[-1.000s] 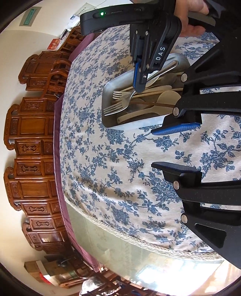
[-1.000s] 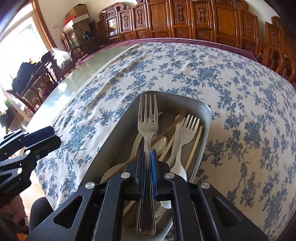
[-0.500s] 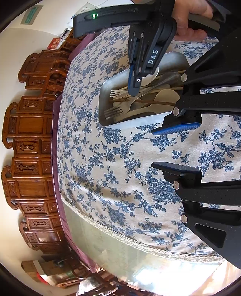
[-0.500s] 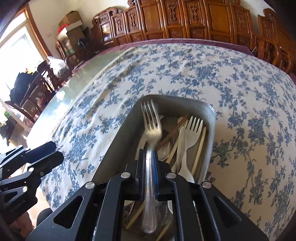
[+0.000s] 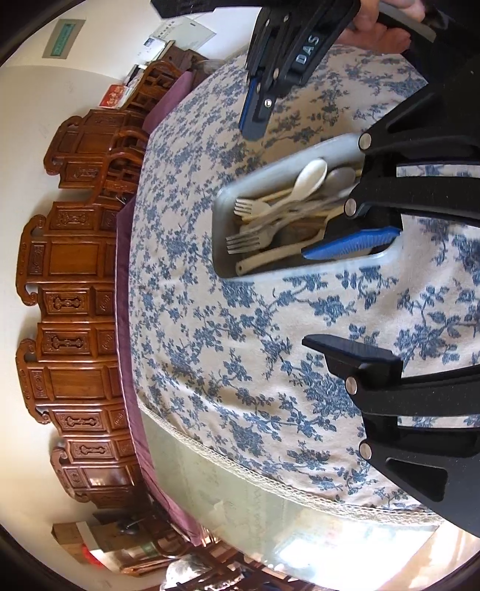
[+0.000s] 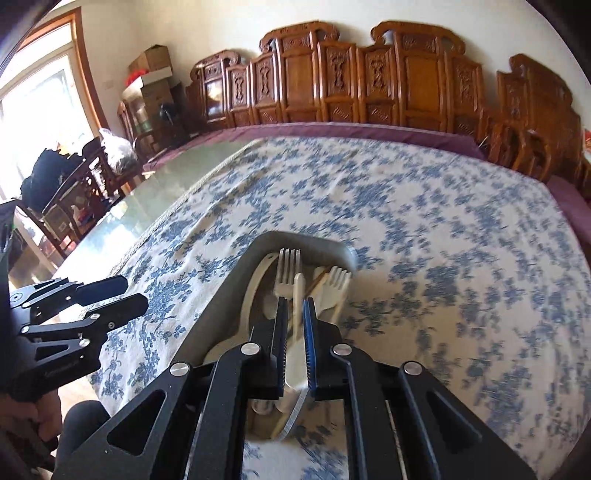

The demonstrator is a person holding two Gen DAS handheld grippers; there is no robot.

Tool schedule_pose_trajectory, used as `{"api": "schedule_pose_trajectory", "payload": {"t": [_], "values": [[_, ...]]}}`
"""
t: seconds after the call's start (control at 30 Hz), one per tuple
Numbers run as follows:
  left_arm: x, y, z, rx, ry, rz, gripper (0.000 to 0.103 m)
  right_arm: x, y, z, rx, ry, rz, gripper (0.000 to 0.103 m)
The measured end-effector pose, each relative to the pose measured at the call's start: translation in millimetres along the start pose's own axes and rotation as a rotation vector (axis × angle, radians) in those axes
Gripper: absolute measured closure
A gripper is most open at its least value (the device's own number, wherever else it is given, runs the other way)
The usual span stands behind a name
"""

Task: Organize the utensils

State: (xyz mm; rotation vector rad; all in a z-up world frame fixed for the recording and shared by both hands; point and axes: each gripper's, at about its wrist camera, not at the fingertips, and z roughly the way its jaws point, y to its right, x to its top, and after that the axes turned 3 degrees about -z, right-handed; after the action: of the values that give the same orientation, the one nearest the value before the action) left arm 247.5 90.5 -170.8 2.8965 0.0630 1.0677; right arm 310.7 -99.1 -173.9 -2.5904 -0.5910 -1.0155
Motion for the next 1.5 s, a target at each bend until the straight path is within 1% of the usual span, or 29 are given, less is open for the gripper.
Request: {"api": "schedule_pose_trajectory", "payload": {"t": [0.07,0.1,0.13,0.17,0.2,0.23,0.3,0.37,0.43,0.47,0.5,0.57,0.67,0.77,0.8,1.03,1.17,1.3,1.5], "values": [[0,5,-3,-0.007,0.002,-0.004,0.06,-4,6,-16,-0.019,0.018,0.006,0.092],[0,9,-6,-0.011,0.004,-0.006,0.05,-6,8,-21,-0.03,0.023,0.007,0.092],[0,12,-9,-0.014,0.01,-0.007,0.044,-8,9,-27,-0.042,0.03,0.007,0.092],[0,14,-12,-0.015,0.016,-0.007,0.04,-11,11,-34,-0.053,0.037,0.008,0.089],[0,19,-16,-0.017,0.022,-0.001,0.038,-14,14,-41,-0.061,0.045,0.012,0.084],[0,22,-18,-0.018,0.025,0.003,0.036,-17,17,-49,-0.068,0.052,0.018,0.081],[0,29,-24,-0.022,0.036,0.008,0.025,-22,20,-59,-0.079,0.062,0.028,0.067],[-1,36,-33,-0.025,0.055,0.013,0.019,-27,26,-71,-0.084,0.078,0.042,0.058],[-2,43,-40,-0.033,0.065,0.02,0.018,-31,29,-82,-0.094,0.092,0.051,0.048],[-2,46,-42,-0.035,0.067,0.023,0.016,-34,31,-88,-0.107,0.101,0.056,0.038],[-3,50,-45,-0.035,0.07,0.026,0.014,-36,32,-94,-0.116,0.111,0.06,0.03],[-5,56,-52,-0.035,0.077,0.034,0.012,-41,35,-105,-0.128,0.126,0.064,0.025],[-8,68,-64,-0.016,0.09,0.061,0.008,-46,37,-122,-0.155,0.146,0.074,0.012],[-10,74,-73,-0.01,0.087,0.061,0.008,-50,39,-138,-0.178,0.166,0.079,0.004],[-11,74,-77,-0.01,0.084,0.053,0.008,-51,39,-142,-0.184,0.169,0.079,0.003],[-20,77,-99,-0.008,0.076,0.013,0.008,-63,38,-174,-0.212,0.19,0.091,0.003],[-26,77,-109,-0.024,0.079,0.001,0.008,-70,38,-187,-0.227,0.203,0.098,0.003],[-30,80,-124,-0.015,0.105,0.0,0.008,-73,35,-203,-0.23,0.221,0.104,0.003],[-30,87,-157,-0.004,0.161,0.005,0.008,-72,32,-227,-0.232,0.259,0.104,0.003]]}}
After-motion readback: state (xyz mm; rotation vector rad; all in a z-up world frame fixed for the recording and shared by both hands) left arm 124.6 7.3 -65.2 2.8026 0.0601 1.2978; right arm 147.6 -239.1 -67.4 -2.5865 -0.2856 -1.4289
